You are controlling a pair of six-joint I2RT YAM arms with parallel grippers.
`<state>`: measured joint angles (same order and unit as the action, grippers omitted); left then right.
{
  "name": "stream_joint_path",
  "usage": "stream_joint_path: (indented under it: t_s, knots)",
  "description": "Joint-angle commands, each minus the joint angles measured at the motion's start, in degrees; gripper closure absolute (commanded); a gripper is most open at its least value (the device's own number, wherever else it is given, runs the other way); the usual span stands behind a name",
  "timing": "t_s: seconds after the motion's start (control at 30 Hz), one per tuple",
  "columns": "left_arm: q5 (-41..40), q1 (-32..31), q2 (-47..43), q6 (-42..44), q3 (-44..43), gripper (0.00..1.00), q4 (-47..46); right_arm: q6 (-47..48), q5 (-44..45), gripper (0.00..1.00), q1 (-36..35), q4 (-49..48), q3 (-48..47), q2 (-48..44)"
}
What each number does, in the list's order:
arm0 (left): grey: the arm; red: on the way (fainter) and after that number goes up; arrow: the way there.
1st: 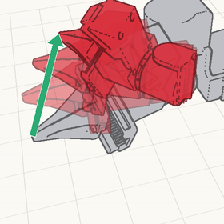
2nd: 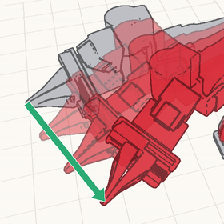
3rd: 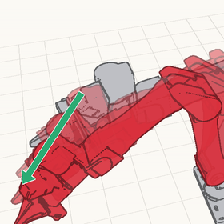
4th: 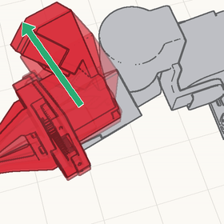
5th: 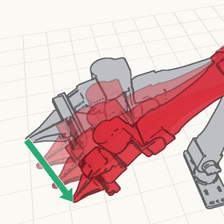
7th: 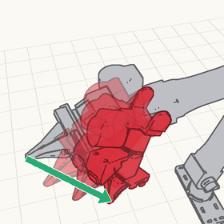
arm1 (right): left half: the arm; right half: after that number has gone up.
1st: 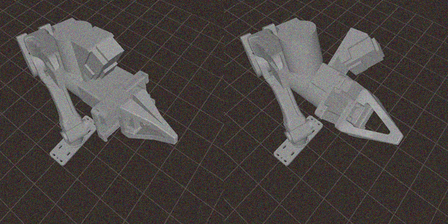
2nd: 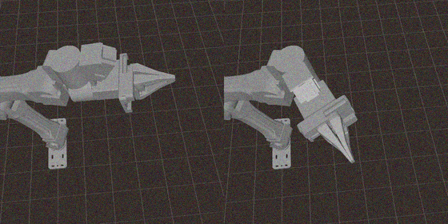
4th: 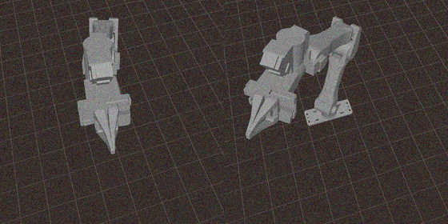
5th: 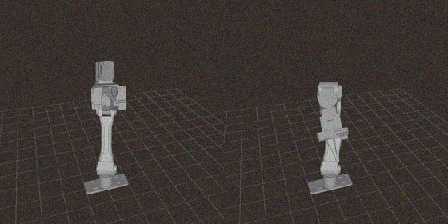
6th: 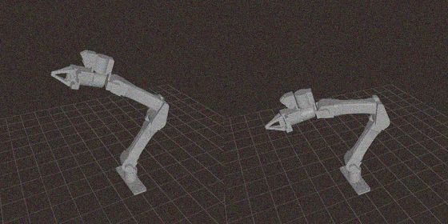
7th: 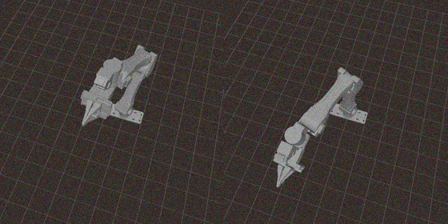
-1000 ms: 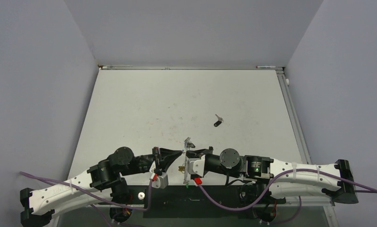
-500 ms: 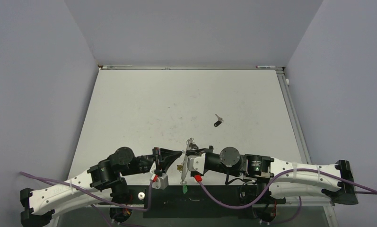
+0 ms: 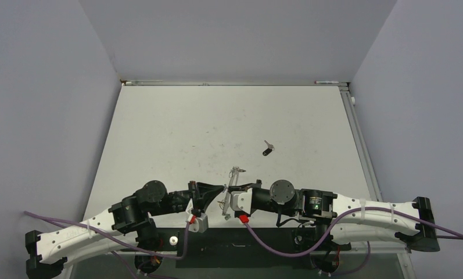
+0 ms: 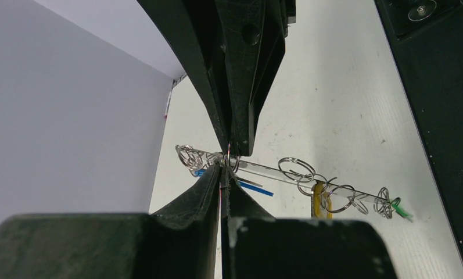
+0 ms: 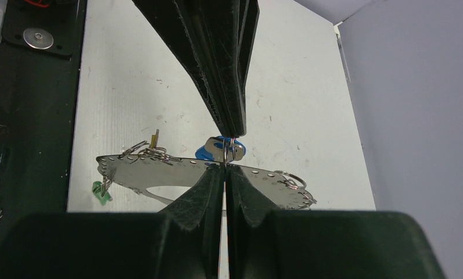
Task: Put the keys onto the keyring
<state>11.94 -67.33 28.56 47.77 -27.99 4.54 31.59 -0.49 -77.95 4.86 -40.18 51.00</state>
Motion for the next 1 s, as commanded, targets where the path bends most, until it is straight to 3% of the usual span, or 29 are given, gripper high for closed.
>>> stream_joint_path:
  t_s: [0.0,0.97]
  knots:
    - [-0.33,0.18,-0.39,0.53,0.12,1.00,-0.32,-0.83,-0.67,0.95,0.37,-3.36,-3.38,-0.73]
    - [1.24,0.18,-1.63,-0.23,0.65,1.00,-0.94,-2.25,-0.84,0.95,1.43,-1.44,-5.69,1.15]
